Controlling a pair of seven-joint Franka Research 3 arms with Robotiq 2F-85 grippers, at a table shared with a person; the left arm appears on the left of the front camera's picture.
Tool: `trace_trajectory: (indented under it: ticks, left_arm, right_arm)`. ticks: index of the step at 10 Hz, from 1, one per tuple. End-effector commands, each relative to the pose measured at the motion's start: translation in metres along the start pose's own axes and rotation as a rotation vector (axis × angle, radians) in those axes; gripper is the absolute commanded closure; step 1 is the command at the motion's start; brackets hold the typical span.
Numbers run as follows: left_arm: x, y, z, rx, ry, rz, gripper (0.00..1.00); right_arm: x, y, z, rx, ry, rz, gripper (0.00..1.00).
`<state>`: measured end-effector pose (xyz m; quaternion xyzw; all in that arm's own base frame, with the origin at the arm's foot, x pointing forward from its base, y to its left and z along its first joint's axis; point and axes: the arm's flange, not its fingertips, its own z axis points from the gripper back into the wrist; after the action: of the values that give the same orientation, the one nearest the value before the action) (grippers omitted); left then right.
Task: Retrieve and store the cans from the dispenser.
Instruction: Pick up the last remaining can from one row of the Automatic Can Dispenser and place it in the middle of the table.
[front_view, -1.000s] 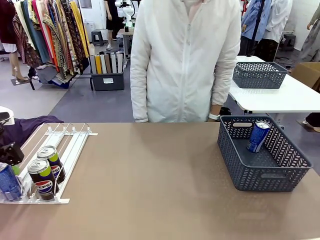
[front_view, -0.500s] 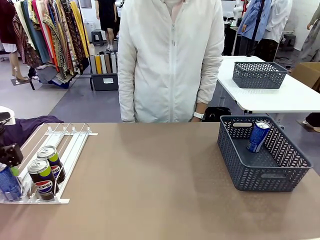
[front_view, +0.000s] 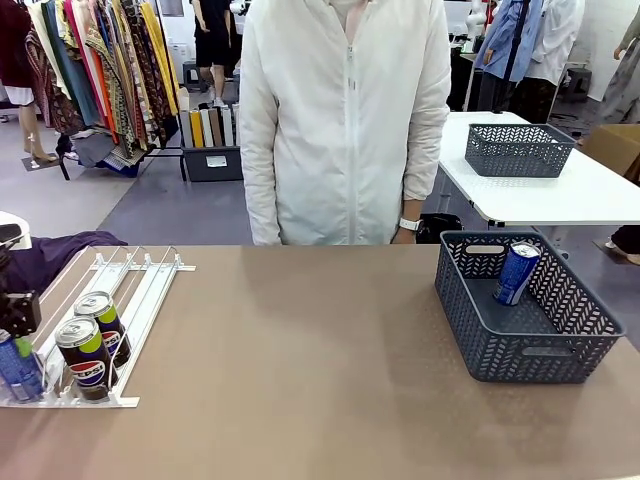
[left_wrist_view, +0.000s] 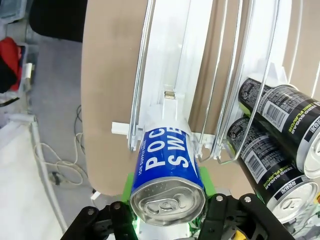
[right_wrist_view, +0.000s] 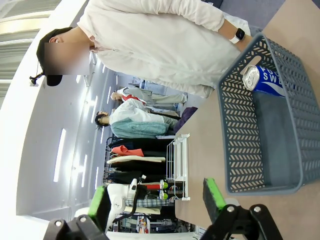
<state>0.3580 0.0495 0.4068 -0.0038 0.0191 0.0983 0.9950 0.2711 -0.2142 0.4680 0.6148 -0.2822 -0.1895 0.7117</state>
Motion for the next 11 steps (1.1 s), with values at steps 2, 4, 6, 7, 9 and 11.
trace_trajectory:
  ticks: [2, 4, 6, 7, 9, 11]
  left_arm:
    - [-0.006, 0.003, 0.004, 0.006, -0.050, -0.008, 1.00]
    - [-0.014, 0.004, 0.026, 0.018, -0.086, -0.007, 1.00]
    - [-0.033, 0.014, 0.086, -0.008, -0.157, -0.008, 1.00]
    - [-0.043, 0.021, 0.118, -0.040, -0.189, 0.005, 1.00]
    - [-0.063, 0.030, 0.166, -0.152, -0.201, -0.031, 1.00]
    - [-0.067, 0.041, 0.186, -0.247, -0.289, 0.013, 1.00]
  right_arm:
    - [0.002, 0.003, -0.001, 0.023, -0.011, 0.014, 0.00]
    - [0.002, 0.003, -0.001, 0.023, -0.011, 0.014, 0.00]
    - [0.002, 0.003, -0.001, 0.023, -0.011, 0.014, 0.00]
    - [0.002, 0.003, -0.001, 0.023, -0.011, 0.014, 0.00]
    - [0.002, 0.003, -0.001, 0.023, -0.011, 0.014, 0.00]
    - [0.002, 0.003, -0.001, 0.023, -0.011, 0.014, 0.00]
